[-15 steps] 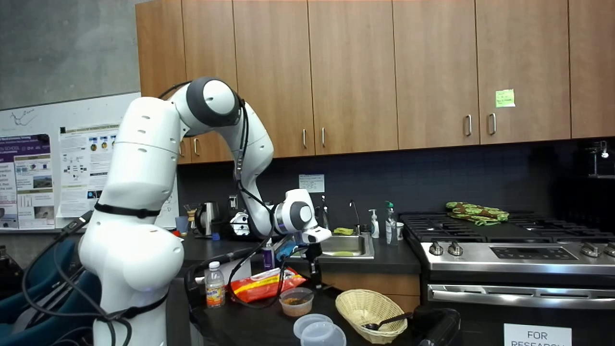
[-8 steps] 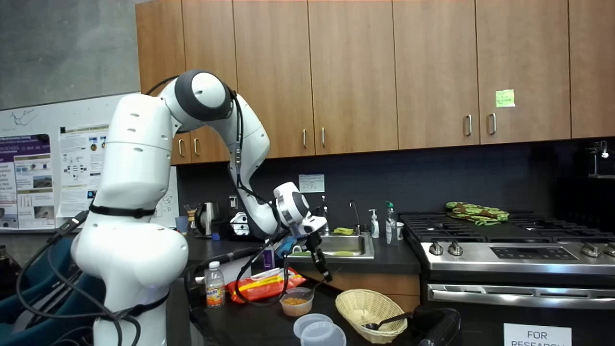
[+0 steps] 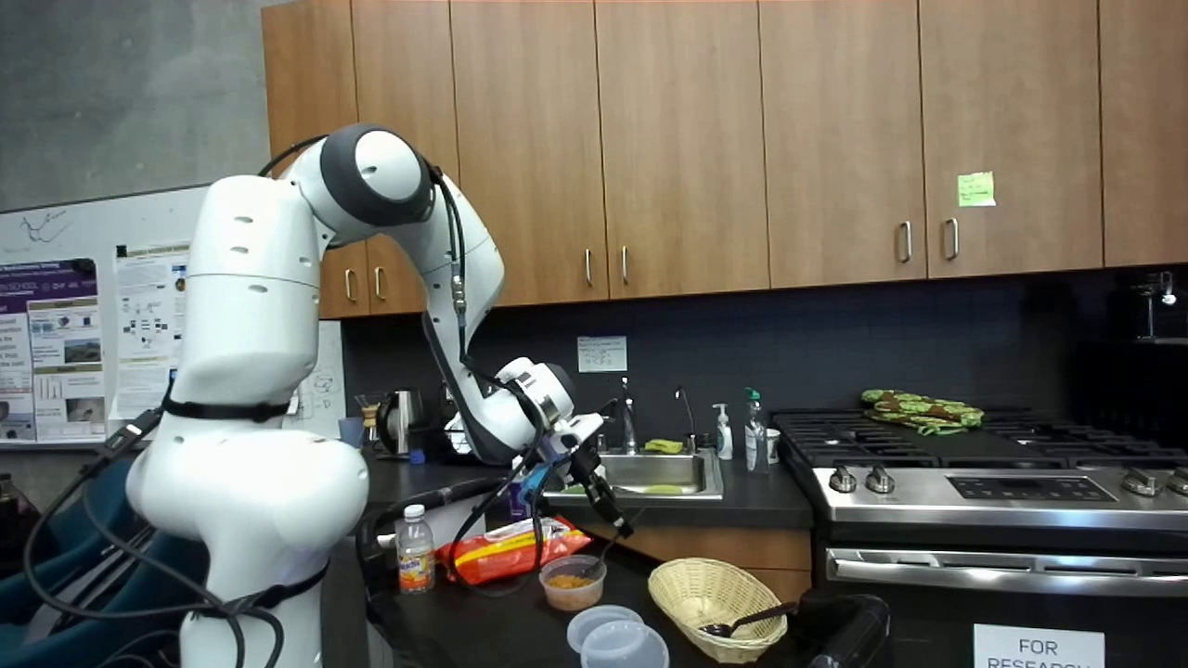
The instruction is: Remove the plastic fork from the lunchbox and put it in the basket on the right
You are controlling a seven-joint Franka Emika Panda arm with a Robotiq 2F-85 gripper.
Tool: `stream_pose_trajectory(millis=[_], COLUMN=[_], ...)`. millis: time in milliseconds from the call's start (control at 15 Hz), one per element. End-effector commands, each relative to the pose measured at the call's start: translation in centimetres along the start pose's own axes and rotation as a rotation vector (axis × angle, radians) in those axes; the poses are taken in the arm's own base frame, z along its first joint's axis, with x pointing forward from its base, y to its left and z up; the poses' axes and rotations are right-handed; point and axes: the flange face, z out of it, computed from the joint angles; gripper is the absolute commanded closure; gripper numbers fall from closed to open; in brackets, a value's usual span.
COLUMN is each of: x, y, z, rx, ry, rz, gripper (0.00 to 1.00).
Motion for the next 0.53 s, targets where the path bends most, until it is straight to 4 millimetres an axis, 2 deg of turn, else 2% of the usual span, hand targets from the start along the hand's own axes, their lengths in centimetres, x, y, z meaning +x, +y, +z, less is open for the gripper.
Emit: stream_pose_trajectory(millis=[0, 467], x=[-1.9, -2.3], y=[1.2, 1.2], z=[-1.4, -2.9], rx=[-0.010, 0.026], ry=[0.020, -0.023], rz=[-0.041, -0.043], gripper=[0.96, 0.96])
